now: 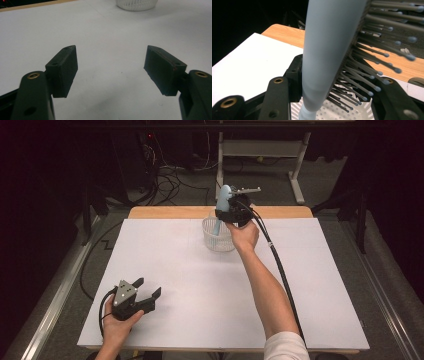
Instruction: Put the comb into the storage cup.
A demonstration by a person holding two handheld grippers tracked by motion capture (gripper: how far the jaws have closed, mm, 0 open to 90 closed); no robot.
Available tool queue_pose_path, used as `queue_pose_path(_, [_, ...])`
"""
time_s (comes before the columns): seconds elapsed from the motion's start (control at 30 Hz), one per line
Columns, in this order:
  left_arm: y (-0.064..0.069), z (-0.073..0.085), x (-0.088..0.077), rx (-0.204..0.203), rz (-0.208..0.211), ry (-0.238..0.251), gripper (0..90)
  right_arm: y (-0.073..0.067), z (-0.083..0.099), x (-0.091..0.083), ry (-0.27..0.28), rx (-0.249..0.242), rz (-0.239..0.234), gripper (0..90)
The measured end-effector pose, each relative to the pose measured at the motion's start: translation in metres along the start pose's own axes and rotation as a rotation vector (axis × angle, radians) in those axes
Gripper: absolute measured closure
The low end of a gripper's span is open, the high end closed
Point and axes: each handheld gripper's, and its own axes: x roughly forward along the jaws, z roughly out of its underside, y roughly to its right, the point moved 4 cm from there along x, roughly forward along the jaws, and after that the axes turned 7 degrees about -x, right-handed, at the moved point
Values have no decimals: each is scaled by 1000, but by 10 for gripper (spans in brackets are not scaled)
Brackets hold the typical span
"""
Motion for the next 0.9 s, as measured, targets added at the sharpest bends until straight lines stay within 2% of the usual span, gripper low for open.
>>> queue_pose_path(0.4, [-1, 0, -1, -22, 6, 7, 279, -2, 2, 2, -5, -5, 9, 510])
queue_pose_path(0.9, [-1, 0, -1, -21, 7, 8, 279, 3, 9, 3, -16, 6, 15, 497])
